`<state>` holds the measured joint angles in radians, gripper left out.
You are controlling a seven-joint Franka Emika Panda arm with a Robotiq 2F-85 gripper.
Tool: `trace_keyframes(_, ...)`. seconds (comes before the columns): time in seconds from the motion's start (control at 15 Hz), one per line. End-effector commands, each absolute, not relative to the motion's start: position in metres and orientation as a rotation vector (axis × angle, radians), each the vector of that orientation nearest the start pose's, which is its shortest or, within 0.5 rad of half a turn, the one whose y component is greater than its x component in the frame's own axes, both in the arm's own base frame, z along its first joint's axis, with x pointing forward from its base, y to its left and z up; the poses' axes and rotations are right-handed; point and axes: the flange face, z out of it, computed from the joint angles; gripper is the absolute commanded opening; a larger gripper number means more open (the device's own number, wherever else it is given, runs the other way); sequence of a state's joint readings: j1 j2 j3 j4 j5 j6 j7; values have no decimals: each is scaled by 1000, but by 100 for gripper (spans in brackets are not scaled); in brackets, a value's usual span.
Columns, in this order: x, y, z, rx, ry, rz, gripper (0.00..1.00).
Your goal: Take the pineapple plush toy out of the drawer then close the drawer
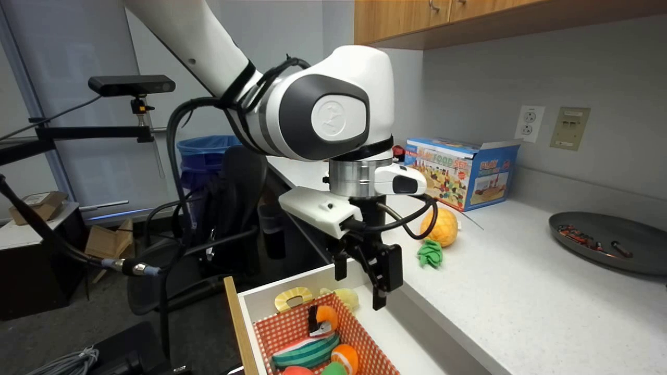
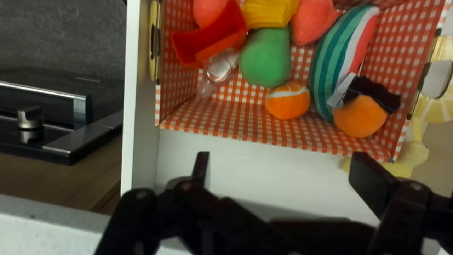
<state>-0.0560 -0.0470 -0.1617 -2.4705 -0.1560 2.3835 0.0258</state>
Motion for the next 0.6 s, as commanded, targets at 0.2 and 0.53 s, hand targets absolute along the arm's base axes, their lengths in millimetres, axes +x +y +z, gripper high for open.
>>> trace_keyframes(0.2,407,-92,297,-3159,181,334,100)
trace_keyframes(0.53,389,-83,264,-3140,141,492,100)
